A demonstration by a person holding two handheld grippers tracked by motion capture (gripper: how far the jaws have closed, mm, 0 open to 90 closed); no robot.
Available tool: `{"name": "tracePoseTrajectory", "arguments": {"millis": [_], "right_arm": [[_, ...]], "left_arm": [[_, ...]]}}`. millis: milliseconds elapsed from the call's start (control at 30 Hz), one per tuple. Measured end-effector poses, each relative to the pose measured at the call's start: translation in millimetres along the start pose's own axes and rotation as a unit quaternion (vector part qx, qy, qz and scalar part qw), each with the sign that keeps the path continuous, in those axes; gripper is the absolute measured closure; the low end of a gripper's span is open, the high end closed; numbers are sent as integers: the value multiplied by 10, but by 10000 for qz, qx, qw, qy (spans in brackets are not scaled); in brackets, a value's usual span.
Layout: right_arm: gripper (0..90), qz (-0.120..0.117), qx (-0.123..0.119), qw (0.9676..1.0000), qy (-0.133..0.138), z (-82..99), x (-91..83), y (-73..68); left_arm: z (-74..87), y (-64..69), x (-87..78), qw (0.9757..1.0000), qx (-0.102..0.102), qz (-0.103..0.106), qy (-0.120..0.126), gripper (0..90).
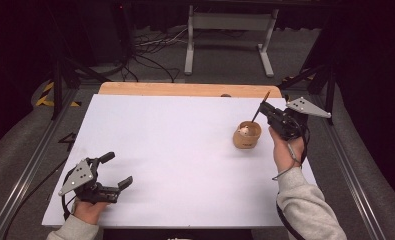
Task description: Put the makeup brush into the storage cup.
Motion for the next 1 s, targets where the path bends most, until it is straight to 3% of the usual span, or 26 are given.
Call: {"name": "tracePoseTrajectory", "arguments": {"millis": [300, 1000], "right_arm": [[834, 225, 55, 9997, 74, 47, -1, 43], [834, 226, 174, 9995, -98, 311, 53, 69]], "left_arm": [[1, 3, 1, 10000, -12, 6, -7, 5], [4, 0, 5, 10000, 16, 10, -6, 5]]}}
Point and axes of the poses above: each handheld gripper's, and its own axes: x roughly forward along the jaws, z roughly out of its underside, y roughly to its right, the point moved 1 cm from there along x, roughly forward along the jaws, and after that the axes turned 15 degrees about y, right-handed, at the moved point
